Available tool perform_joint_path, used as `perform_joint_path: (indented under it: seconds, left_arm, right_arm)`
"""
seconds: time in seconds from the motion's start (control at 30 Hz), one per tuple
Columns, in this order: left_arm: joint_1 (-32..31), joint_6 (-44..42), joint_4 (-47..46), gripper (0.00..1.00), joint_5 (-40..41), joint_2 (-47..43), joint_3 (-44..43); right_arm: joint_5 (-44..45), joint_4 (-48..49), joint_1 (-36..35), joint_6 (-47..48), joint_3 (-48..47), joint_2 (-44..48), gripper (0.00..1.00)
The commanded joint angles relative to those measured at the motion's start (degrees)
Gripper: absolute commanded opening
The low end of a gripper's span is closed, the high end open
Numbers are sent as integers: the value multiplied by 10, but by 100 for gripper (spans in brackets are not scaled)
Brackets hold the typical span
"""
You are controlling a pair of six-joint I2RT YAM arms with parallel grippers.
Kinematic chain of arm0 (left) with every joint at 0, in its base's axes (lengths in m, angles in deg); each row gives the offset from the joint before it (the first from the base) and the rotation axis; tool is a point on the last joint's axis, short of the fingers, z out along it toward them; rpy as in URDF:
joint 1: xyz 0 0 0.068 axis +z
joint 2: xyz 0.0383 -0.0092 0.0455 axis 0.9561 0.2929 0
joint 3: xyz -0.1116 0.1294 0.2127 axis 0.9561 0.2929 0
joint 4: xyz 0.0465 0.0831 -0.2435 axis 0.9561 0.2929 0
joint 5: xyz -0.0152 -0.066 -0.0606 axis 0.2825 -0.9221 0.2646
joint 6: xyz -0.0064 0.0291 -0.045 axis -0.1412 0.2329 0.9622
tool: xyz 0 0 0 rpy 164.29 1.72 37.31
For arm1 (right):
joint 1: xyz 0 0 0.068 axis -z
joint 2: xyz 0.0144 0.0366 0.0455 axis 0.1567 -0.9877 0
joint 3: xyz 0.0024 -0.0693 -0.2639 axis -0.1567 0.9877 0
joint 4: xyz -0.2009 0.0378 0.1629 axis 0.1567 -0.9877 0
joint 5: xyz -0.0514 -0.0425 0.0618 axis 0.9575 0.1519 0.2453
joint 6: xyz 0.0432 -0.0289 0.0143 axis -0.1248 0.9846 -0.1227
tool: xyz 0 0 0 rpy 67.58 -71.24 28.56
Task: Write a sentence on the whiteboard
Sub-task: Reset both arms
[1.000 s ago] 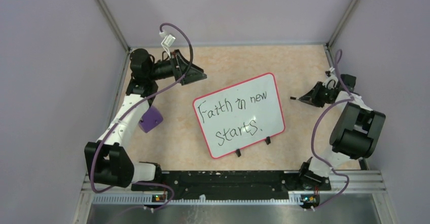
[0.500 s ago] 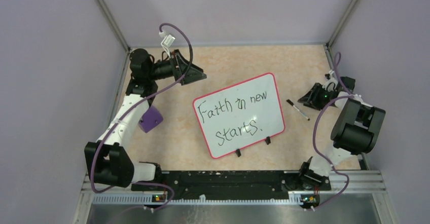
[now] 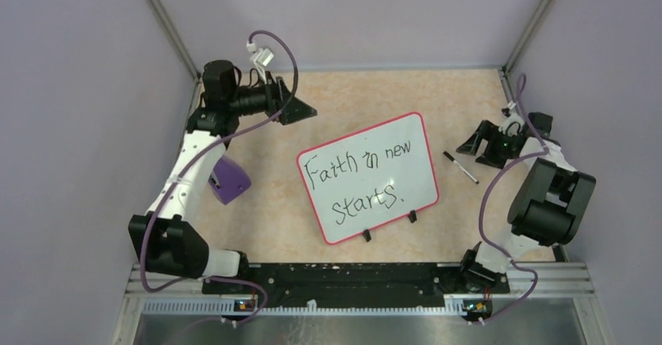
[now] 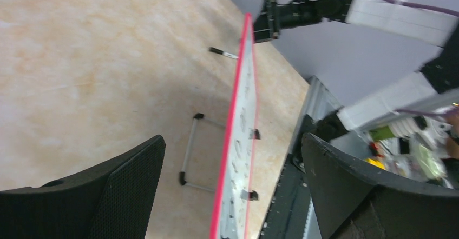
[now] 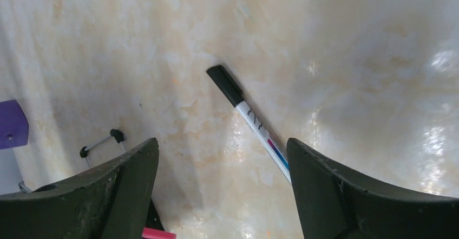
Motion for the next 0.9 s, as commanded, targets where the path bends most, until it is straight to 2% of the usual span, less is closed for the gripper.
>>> perform_joint_path:
  seconds: [0.0, 0.13, 0.33, 0.57, 0.87]
  left_arm:
    - [18, -216, 252, 99, 113, 39, -125]
    - [35, -305, 365, 99, 228, 85, -199]
    - [83, -353, 384, 99, 359, 90, -211]
    - [142, -370, 350, 99, 385, 89, -144]
    - [167, -364, 311, 99, 395, 92, -107]
  right_arm:
    - [-29, -49, 8, 51, -93, 66, 85]
    - [-53, -114, 8, 86, -169, 89, 86]
    - [-70, -224, 7, 166, -244, 126, 87]
    - [-86, -272, 8, 212, -226, 157, 88]
    - [-82, -237, 8, 217, -195, 162, 89]
